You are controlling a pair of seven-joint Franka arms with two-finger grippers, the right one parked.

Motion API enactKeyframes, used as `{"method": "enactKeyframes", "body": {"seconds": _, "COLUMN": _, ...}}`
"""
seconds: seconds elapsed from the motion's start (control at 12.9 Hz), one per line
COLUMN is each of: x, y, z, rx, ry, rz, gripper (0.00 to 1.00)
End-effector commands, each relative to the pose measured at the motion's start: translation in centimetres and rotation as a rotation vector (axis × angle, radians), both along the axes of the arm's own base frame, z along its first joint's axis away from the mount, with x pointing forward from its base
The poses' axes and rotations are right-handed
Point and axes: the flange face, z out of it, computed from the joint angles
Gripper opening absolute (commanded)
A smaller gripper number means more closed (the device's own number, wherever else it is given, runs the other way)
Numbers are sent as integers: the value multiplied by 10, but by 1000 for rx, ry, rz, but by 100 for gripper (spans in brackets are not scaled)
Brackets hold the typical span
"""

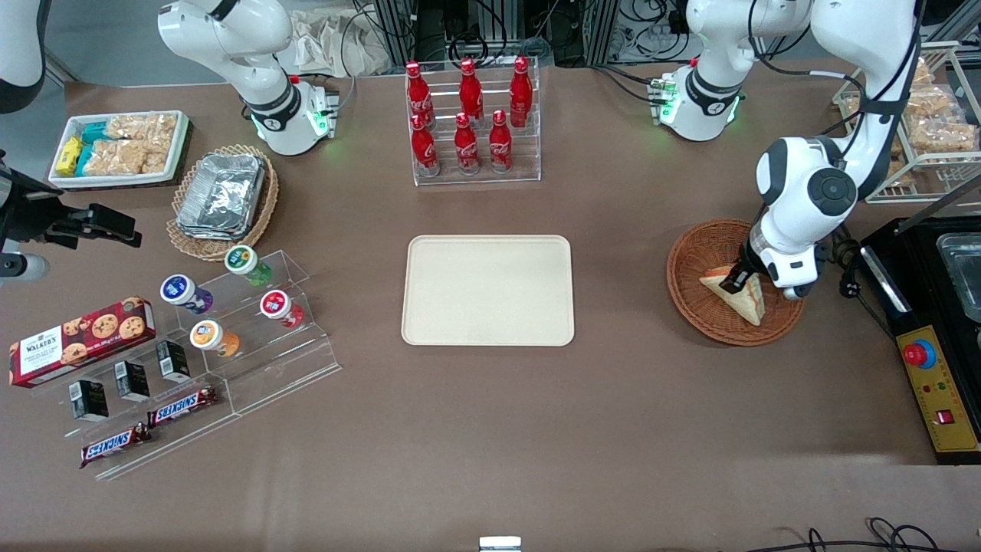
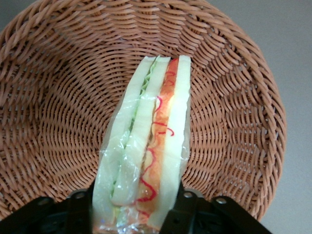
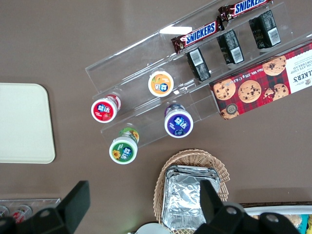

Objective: Place sandwich from basket to tray
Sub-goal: 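Lower the left gripper onto the sandwich and close on it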

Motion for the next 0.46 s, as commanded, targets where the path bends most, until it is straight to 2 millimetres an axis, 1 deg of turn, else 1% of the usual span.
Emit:
{"method": "enactKeyframes", "body": {"seconds": 0.0, "x": 5, "y": 0, "z": 4, "rx": 0, "ry": -50, "rz": 15, "gripper": 0}}
{"method": "enactKeyframes", "body": {"seconds": 0.08, "x": 5, "y": 0, "z": 7, "rx": 1, "ry": -53, "rz": 12, "gripper": 0}}
{"method": "enactKeyframes", "body": {"seconds": 0.15, "x": 7, "y": -1, "z": 16, "rx": 2, "ry": -67, "rz": 5, "gripper": 0}}
{"method": "enactKeyframes", "body": {"seconds": 0.31, "x": 9, "y": 0, "z": 46, "rx": 10, "ry": -72, "rz": -68, "gripper": 0}}
{"method": "enactKeyframes", "body": {"seconds": 0.39, "x": 13, "y": 1, "z": 67, "rx": 17, "ry": -48, "rz": -126, "gripper": 0}}
